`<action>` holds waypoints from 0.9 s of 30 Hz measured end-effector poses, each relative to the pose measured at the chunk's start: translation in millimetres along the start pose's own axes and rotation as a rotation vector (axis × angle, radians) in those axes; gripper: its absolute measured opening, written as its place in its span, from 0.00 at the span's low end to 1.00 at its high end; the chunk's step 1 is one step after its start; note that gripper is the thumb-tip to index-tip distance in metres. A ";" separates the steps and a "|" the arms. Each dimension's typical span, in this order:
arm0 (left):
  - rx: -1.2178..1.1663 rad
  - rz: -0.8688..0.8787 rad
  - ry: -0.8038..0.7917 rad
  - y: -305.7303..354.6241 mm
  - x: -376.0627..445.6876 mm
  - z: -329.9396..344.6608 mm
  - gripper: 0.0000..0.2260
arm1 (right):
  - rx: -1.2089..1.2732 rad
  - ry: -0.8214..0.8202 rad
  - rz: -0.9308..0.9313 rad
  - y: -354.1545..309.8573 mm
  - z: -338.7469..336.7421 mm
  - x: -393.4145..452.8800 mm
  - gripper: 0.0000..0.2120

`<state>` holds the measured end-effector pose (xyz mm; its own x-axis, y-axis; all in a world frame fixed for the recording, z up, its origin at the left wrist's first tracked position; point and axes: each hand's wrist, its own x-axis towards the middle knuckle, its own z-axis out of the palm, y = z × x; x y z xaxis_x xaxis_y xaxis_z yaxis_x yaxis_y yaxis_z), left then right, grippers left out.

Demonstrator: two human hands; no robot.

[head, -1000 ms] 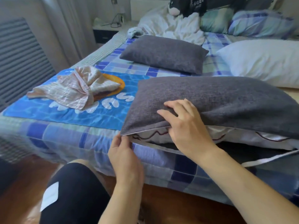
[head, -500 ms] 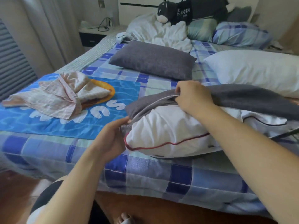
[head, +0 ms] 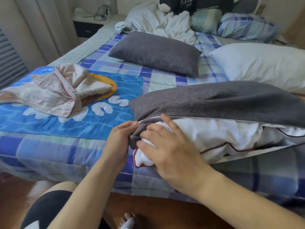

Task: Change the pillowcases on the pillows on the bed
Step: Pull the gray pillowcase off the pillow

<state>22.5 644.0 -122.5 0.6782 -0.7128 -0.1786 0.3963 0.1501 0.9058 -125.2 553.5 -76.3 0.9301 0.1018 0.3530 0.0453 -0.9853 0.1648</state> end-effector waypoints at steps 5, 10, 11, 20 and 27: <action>0.141 0.080 0.199 8.2 17.2 10.4 0.14 | 0.323 0.433 0.184 13.3 -12.8 -1.0 0.09; 0.401 0.062 0.403 33.7 98.8 7.3 0.15 | 0.387 0.764 0.540 61.7 -54.9 -32.6 0.15; 0.455 0.045 0.431 37.6 110.4 8.8 0.16 | 0.380 0.813 0.592 71.3 -64.5 -42.4 0.15; 0.348 0.088 0.291 25.9 83.0 71.2 0.04 | 0.158 0.364 1.054 99.8 -36.8 -136.1 0.29; 0.805 0.479 0.227 -59.6 -56.7 81.6 0.19 | -0.020 0.258 0.991 4.0 -31.2 -101.7 0.09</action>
<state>-90.0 619.5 -135.0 0.7950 -0.5355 0.2849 -0.4393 -0.1844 0.8792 -231.0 543.5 -82.8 0.4386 -0.7286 0.5261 -0.7097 -0.6400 -0.2946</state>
